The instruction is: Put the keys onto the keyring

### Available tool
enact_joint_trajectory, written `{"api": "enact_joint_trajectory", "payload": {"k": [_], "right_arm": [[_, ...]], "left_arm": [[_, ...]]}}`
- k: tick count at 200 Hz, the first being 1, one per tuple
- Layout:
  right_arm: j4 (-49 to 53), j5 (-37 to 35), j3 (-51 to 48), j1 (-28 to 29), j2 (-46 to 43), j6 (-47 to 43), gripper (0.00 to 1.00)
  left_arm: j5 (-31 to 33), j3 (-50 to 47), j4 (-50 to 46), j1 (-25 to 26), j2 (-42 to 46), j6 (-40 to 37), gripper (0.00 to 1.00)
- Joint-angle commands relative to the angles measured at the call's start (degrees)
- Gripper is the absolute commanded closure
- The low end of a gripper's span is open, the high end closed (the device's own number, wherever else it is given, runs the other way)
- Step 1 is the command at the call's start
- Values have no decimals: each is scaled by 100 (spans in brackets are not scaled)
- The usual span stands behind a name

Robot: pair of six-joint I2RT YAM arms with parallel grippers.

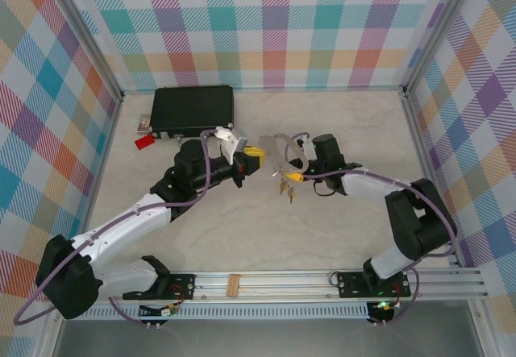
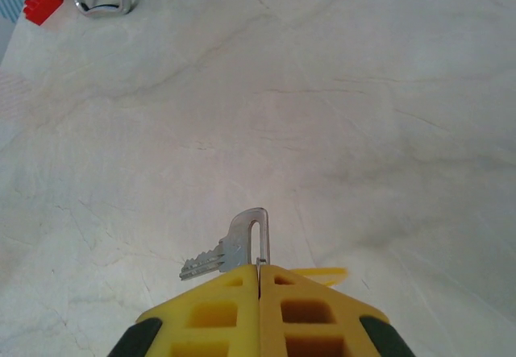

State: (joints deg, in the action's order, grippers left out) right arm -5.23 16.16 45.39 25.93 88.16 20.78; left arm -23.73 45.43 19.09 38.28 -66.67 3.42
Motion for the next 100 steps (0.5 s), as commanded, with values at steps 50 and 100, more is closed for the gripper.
{"api": "enact_joint_trajectory", "payload": {"k": [50, 100], "right_arm": [[1931, -631, -364, -234, -1204, -190, 100], [2336, -571, -464, -231, -999, -151, 100]], "left_arm": [[124, -1001, 1832, 135, -696, 75, 100], [153, -1479, 2419, 144, -908, 19, 100]]}}
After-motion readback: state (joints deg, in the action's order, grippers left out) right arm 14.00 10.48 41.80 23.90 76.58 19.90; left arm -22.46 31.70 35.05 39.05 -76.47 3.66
